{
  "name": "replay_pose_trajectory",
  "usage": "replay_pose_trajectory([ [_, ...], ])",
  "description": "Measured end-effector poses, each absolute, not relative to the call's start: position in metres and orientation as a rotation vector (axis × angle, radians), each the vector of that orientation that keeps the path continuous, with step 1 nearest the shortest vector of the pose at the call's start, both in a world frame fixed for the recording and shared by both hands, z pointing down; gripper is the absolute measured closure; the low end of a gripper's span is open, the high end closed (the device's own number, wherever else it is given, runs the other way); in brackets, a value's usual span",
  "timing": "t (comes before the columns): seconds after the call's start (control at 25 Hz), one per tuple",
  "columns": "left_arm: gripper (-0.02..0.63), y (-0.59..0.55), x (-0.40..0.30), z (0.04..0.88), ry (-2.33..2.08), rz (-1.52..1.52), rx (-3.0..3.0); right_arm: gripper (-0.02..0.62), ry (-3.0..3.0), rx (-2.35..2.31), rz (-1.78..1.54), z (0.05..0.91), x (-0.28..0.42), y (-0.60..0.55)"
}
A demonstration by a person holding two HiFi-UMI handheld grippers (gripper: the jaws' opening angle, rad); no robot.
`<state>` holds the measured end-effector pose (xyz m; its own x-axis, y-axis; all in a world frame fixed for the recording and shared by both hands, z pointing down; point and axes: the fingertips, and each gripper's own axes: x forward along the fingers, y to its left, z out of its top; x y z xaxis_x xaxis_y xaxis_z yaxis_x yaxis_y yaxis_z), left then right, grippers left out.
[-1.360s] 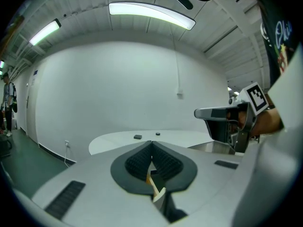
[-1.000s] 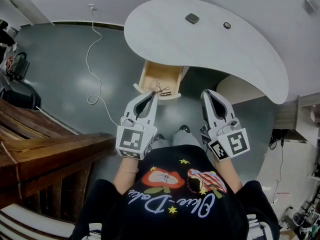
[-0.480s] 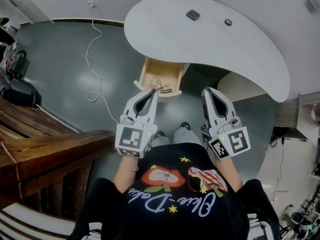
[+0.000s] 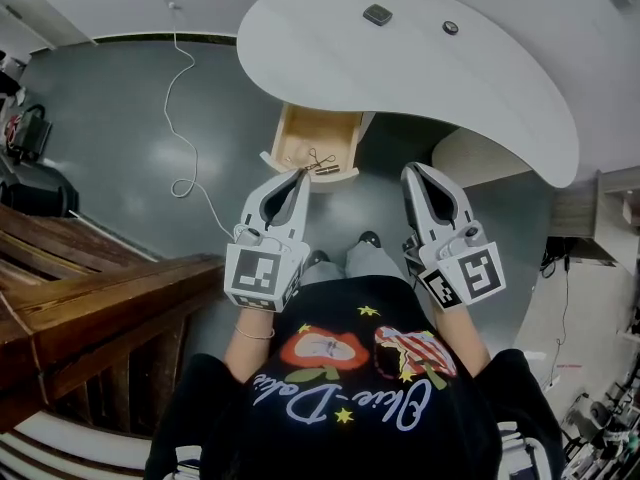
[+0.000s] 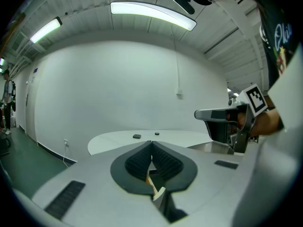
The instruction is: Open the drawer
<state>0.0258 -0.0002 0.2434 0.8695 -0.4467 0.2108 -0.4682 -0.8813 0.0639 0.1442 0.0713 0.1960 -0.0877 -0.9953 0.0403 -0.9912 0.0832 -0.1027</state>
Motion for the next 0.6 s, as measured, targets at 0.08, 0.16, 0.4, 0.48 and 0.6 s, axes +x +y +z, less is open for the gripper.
replay_pose_trajectory([
  [0.08, 0.601, 0.001, 0.028, 0.242, -0.712, 0.286, 2.939, 0.598, 2.294, -2.093, -0.153, 0.195, 0.146, 0.072],
  [0.16, 0.601, 0.003, 0.031, 0.242, -0.701, 0.288, 2.944, 0.598, 2.292, -2.097, -0.152, 0.195, 0.149, 0.074],
  [0.4, 0.601, 0.008, 0.035, 0.239, -0.674, 0.296, 2.958, 0.598, 2.286, -2.099, -0.159, 0.197, 0.151, 0.076],
  [0.48, 0.601, 0.008, 0.037, 0.239, -0.672, 0.298, 2.962, 0.598, 2.292, -2.093, -0.157, 0.198, 0.151, 0.075],
  [0.6, 0.601, 0.008, 0.038, 0.239, -0.675, 0.294, 2.964, 0.598, 2.31, -2.079, -0.152, 0.199, 0.152, 0.073],
])
